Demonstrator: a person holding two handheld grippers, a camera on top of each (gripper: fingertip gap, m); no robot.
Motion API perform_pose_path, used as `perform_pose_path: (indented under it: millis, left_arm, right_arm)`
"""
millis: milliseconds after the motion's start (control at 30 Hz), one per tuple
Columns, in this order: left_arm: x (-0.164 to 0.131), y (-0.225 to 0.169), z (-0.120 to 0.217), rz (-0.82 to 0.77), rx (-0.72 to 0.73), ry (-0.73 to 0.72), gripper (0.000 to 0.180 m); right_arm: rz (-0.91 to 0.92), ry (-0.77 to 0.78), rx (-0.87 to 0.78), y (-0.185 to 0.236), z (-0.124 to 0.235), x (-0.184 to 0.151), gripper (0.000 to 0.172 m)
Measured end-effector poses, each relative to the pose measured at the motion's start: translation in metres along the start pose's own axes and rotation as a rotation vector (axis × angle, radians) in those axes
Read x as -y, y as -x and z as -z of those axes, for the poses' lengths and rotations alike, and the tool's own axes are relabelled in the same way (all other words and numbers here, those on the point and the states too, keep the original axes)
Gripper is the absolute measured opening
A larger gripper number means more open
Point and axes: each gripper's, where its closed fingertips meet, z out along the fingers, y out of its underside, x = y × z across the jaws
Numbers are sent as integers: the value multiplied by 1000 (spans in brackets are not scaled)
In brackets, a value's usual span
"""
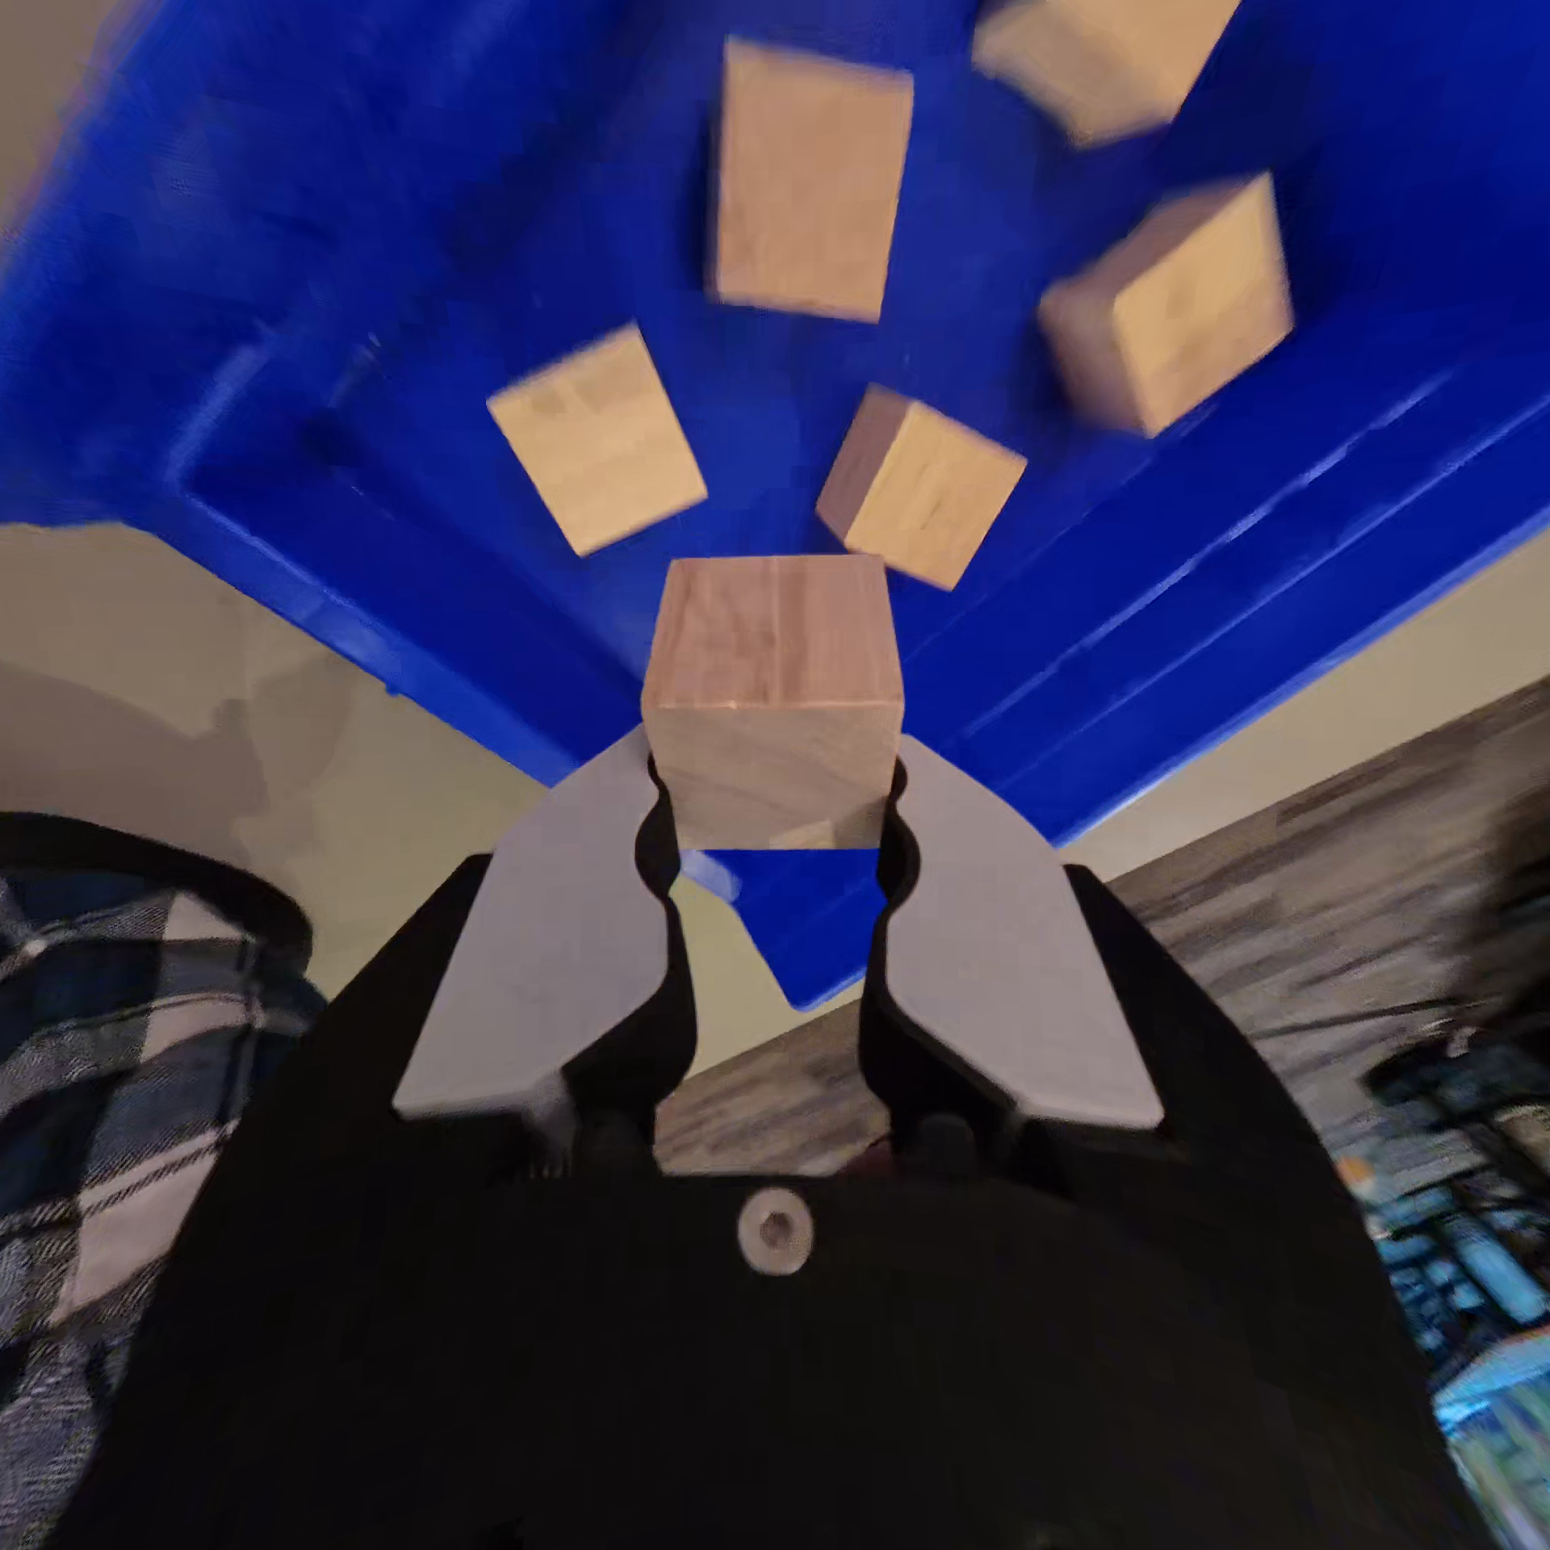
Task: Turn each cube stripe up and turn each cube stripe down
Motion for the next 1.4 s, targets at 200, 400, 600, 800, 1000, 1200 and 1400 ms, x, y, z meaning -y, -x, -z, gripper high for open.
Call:
perform_pose_path:
  millis: [200,400,600,800,1000,1200,1400]
  left_arm:
    - [4,-1,3,-17,8,-3,39]
    - [5,-2,4,-27,8,-1,38]
    - [4,-4,3,-40,10,13,38]
    - [1,-5,1,-50,13,26,38]
    - [4,-5,3,-62,18,24,38]
    - [16,-11,9,-115,42,16,38]
    - [27,-7,19,-250,184,49,36]
  right_arm:
    - [-57,142,216,1,-59,-17,46]
    - [-60,175,242,2,-70,-19,46]
    - [-56,143,208,6,-52,-20,46]
    - [-81,256,282,11,-77,-30,46]
    - [-144,307,310,10,-83,-29,58]
    - [-153,155,66,-18,-39,-15,57]
    - [-74,-111,-221,-31,30,32,49]
